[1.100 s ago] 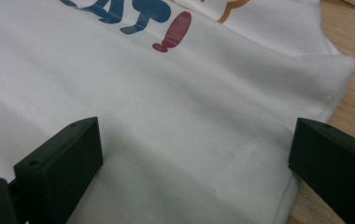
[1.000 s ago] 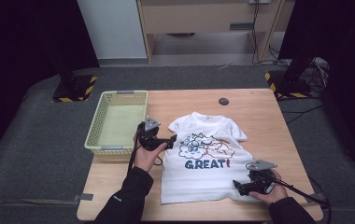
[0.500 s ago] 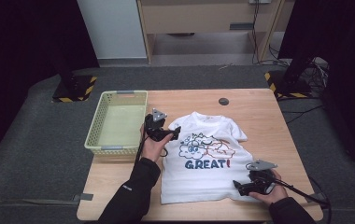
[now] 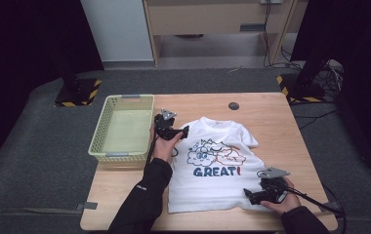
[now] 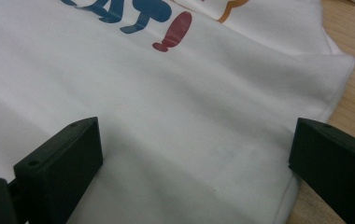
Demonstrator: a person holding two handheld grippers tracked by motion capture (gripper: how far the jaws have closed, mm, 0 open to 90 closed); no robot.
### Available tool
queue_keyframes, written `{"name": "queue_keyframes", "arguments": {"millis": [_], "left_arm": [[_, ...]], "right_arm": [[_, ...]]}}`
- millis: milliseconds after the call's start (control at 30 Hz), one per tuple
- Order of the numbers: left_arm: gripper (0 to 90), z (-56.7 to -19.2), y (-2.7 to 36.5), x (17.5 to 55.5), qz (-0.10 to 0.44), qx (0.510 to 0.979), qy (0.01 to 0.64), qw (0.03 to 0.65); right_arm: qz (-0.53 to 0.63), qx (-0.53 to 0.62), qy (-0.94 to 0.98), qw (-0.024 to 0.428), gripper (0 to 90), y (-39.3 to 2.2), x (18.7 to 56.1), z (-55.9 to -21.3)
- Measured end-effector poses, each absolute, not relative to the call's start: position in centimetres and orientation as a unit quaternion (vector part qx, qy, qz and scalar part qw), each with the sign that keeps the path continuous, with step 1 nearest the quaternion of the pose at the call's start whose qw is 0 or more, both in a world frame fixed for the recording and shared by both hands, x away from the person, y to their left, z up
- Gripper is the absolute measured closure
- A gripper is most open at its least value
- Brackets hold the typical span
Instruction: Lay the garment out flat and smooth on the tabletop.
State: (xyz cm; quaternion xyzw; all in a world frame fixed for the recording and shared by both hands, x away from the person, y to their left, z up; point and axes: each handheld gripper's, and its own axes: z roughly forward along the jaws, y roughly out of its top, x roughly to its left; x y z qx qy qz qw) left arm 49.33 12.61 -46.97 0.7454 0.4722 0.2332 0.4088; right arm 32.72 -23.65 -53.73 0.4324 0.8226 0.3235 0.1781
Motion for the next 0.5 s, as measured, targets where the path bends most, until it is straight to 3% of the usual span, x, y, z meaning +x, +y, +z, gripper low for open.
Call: {"name": "queue_keyframes", "arguments": {"millis": [500], "left_arm": [[21.5, -50.4, 13.2, 51.4, 0.211, 0.752, 0.5, 0.375]], "right_arm": [[0.324, 0.433, 0.822, 0.177, 2.8, -23.6, 32.7, -53.7]]}}
